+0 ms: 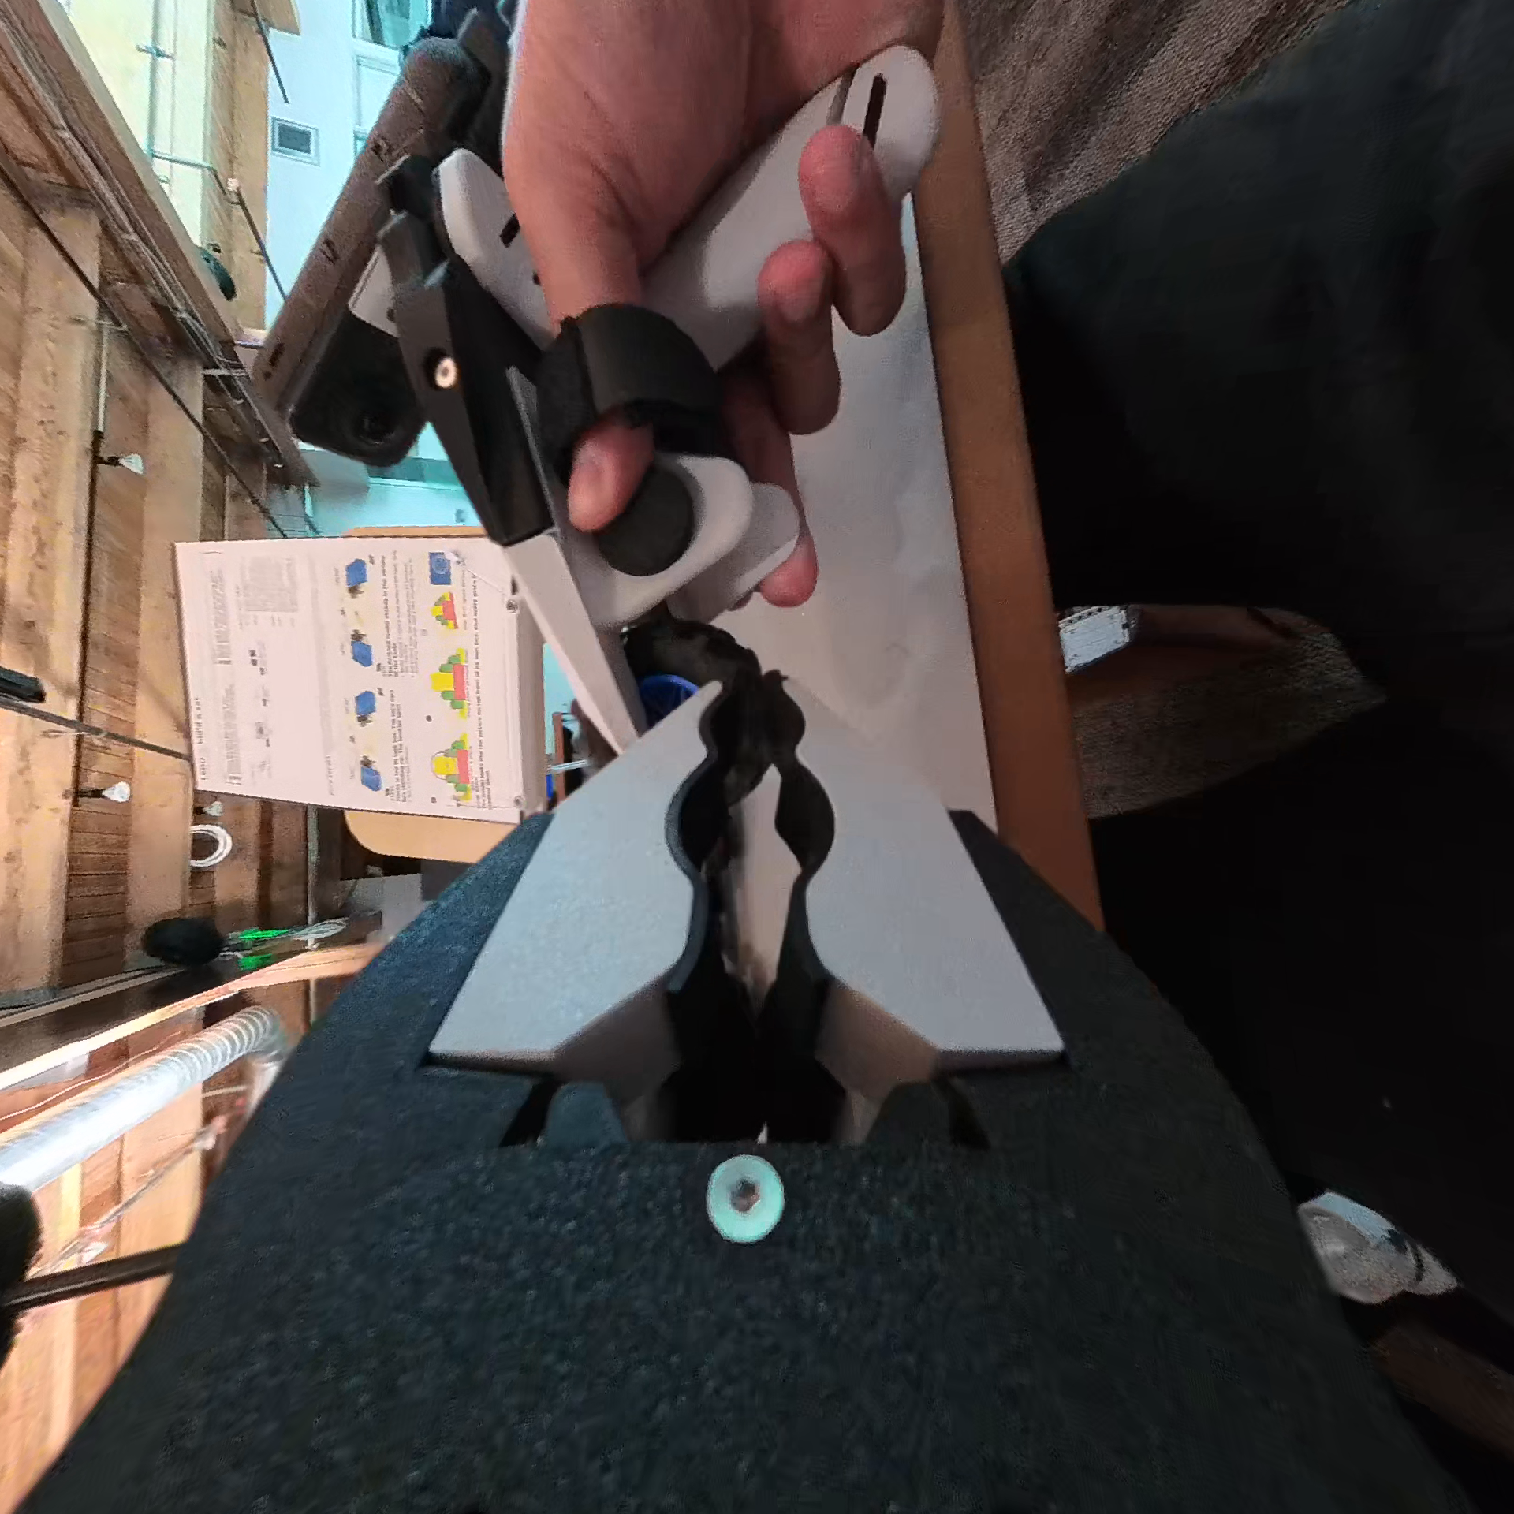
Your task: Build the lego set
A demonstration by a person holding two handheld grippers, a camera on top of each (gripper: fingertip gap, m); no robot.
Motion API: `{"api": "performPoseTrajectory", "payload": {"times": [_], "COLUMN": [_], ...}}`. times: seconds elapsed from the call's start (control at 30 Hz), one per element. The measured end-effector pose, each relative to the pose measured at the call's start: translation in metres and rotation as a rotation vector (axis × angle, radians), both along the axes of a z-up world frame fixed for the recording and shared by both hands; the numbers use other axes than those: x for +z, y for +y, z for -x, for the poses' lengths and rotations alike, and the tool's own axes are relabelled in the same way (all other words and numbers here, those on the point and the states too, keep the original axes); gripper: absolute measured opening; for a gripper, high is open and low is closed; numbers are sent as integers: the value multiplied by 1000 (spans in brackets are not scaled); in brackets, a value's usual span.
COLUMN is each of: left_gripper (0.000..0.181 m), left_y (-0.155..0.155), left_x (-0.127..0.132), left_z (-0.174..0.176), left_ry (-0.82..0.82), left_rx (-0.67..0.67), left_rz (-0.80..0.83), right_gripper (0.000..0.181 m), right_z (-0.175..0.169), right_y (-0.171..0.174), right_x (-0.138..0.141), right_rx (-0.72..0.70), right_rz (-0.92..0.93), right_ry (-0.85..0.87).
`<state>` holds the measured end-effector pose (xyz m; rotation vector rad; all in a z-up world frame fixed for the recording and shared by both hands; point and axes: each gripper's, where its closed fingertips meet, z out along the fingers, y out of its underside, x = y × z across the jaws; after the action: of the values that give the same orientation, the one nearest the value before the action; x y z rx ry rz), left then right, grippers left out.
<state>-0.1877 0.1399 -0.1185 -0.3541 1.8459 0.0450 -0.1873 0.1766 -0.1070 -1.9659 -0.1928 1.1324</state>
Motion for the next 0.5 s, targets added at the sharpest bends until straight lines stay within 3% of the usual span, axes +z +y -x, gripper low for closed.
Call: {"api": "performPoseTrajectory", "payload": {"times": [0.23,0.3,0.5], "left_gripper": [20,12,11], "left_y": [16,13,13], "left_x": [2,-2,-4], "left_z": [2,3,4], "left_ry": [12,40,65], "left_rx": [58,49,33], "left_rz": [17,28,22], "right_gripper": [24,24,24], "right_z": [5,7,8], "right_y": [-1,-1,-1], "right_x": [-4,-5,-8], "right_rx": [20,25,26], "right_rz": [14,17,19], "right_ry": [-11,-23,-38]}}
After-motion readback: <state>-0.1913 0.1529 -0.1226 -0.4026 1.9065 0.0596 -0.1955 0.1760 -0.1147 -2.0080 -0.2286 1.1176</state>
